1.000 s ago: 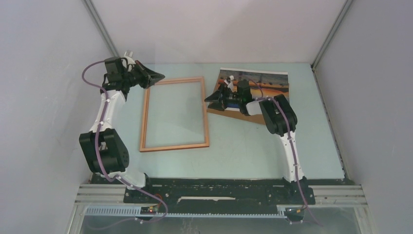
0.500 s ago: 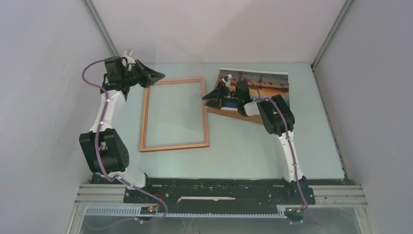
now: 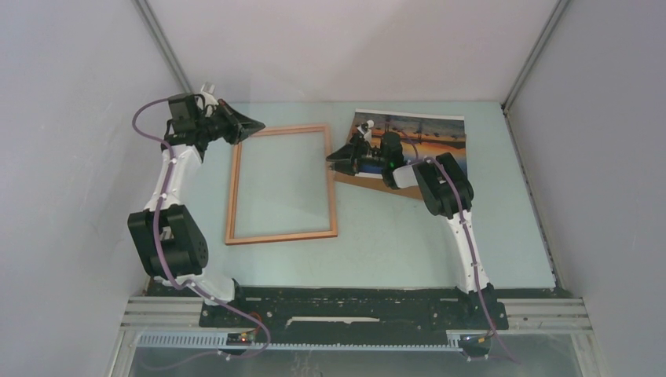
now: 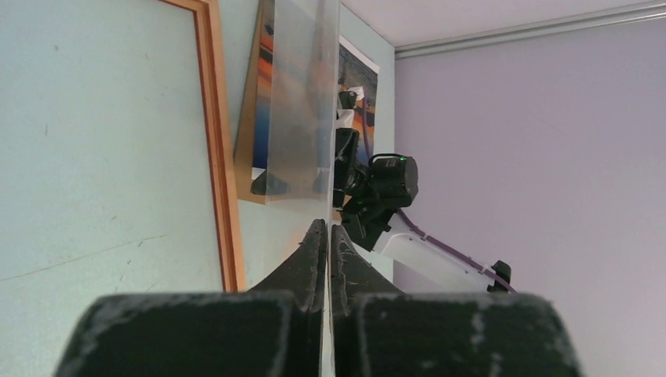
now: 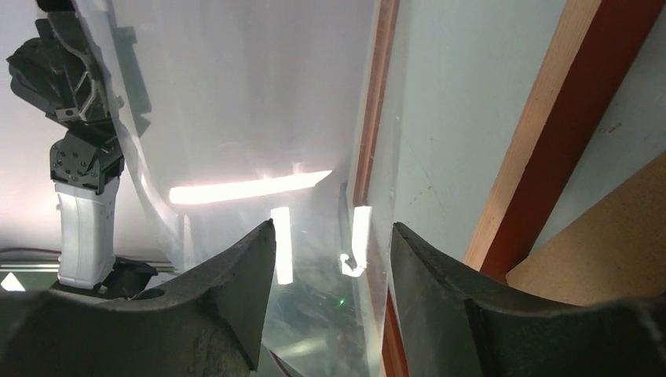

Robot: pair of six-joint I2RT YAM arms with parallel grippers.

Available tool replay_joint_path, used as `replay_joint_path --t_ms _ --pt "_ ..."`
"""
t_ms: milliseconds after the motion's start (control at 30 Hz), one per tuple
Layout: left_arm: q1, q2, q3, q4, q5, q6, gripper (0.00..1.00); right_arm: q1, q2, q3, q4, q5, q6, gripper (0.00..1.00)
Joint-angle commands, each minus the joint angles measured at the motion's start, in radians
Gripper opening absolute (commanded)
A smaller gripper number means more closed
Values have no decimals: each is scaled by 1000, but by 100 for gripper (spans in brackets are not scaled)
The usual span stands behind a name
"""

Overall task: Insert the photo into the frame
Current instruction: Place the photo frame item in the photo frame.

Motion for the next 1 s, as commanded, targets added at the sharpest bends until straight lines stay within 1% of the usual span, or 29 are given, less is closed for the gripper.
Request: replay_joint_path --t_ms 0,167,367,567,767,833,967 --pt "16 7 -5 -23 44 53 0 11 -9 35 36 -19 -12 63" --pt "25 1 24 -107 18 132 0 11 -9 43 -16 -9 -49 63" --pt "48 17 28 -127 42 194 0 18 3 85 -91 -6 -101 63" --pt "73 39 15 -146 53 238 0 22 -5 138 -211 -4 -186 62" --pt "89 38 0 -146 49 261 0 32 -1 152 -253 4 -218 62" --pt "98 30 -9 -150 45 273 0 39 1 156 -254 2 -219 60" --pt "124 9 -9 -201 4 337 0 46 4 158 -269 5 -231 59"
